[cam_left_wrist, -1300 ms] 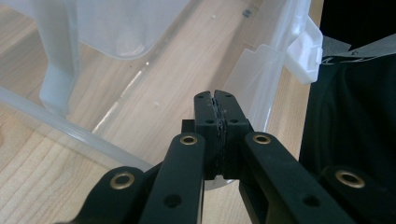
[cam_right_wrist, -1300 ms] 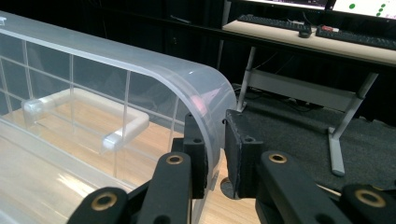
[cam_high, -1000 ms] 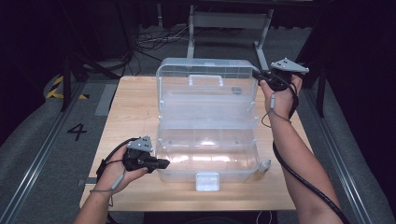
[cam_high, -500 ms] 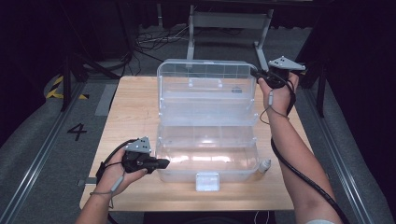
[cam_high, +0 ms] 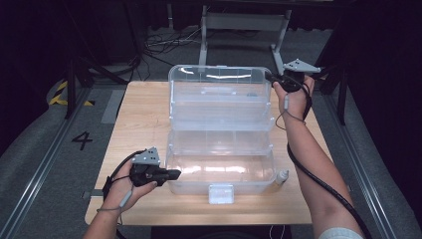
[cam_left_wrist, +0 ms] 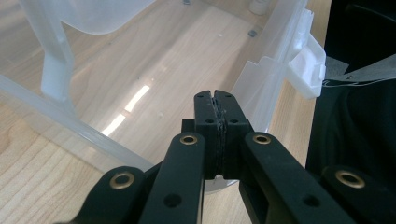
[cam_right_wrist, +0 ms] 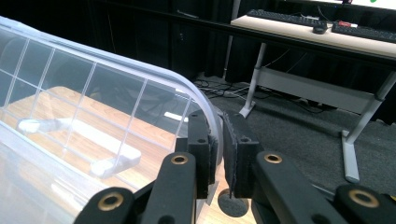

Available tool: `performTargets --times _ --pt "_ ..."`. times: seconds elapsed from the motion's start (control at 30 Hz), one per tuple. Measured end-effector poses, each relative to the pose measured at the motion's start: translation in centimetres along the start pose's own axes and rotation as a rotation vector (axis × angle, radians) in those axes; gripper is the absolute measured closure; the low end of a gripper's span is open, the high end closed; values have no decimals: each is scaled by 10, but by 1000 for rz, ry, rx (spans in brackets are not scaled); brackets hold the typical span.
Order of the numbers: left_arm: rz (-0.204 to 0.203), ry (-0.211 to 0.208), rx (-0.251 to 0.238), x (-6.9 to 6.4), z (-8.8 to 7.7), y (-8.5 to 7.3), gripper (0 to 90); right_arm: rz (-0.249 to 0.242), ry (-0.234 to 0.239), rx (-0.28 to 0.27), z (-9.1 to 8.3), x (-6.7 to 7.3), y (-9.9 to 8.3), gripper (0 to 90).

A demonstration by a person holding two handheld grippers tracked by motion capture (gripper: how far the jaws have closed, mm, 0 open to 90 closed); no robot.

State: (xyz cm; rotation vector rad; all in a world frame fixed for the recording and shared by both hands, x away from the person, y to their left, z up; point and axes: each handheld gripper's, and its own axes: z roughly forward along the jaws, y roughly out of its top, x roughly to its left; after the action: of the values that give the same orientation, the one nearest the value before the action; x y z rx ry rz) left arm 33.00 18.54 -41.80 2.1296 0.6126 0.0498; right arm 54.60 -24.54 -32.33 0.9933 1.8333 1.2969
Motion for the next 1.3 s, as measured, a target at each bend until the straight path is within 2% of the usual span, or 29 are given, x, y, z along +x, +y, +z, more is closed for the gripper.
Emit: performTargets --times 0.17,0.3,0.63,0.97,1.3 --pt "-6 -10 -2 1 0 0 890 -10 -4 13 8 -1 -3 832" --pt "-20 -24 -6 4 2 -1 886 5 3 19 13 -4 -6 833" --pt "-17 -27 -4 5 2 -1 883 8 20 21 20 -8 -10 830" --pt "-19 -29 -3 5 2 0 884 25 38 -13 26 -12 -19 829" --pt "-23 -33 -4 5 2 -1 885 63 69 -48 33 -18 -29 827"
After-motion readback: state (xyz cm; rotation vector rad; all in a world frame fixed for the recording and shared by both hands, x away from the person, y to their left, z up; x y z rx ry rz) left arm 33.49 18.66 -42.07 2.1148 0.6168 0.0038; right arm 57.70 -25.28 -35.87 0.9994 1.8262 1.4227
